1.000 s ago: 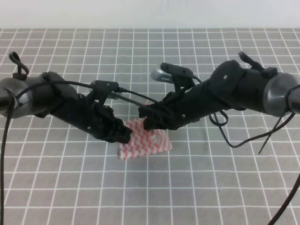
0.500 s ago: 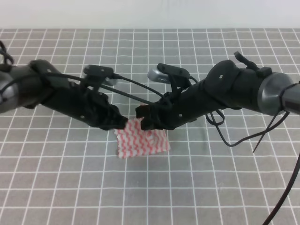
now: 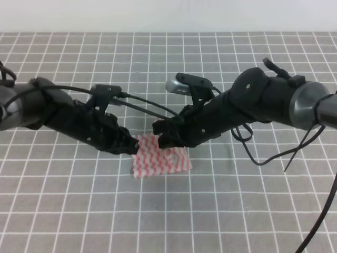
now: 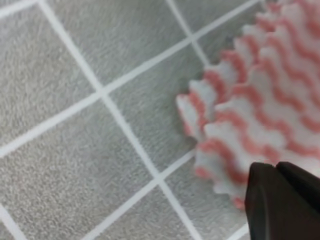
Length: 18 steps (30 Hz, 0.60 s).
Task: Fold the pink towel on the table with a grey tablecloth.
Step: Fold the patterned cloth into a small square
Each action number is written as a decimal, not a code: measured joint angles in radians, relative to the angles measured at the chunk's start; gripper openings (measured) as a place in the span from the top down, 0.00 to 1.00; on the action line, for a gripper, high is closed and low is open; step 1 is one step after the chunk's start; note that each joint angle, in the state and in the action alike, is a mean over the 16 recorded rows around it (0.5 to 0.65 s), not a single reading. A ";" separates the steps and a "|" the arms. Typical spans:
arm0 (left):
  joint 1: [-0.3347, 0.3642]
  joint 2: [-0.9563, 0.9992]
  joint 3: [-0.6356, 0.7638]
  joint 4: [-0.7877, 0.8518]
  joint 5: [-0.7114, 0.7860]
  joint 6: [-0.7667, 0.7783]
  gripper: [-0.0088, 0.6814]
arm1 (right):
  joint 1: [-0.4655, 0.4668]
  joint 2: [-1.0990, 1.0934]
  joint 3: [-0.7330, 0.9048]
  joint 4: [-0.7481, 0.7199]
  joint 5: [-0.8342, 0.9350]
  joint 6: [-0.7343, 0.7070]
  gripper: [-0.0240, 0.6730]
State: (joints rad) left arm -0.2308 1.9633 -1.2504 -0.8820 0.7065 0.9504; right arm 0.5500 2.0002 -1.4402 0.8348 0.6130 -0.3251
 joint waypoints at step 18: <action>-0.001 0.043 0.000 -0.032 0.005 0.016 0.99 | 0.012 0.033 -0.043 0.075 0.021 -0.032 0.98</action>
State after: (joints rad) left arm -0.2315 2.0064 -1.2502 -0.9138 0.7111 0.9660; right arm 0.5625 2.0330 -1.4834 0.9097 0.6340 -0.3572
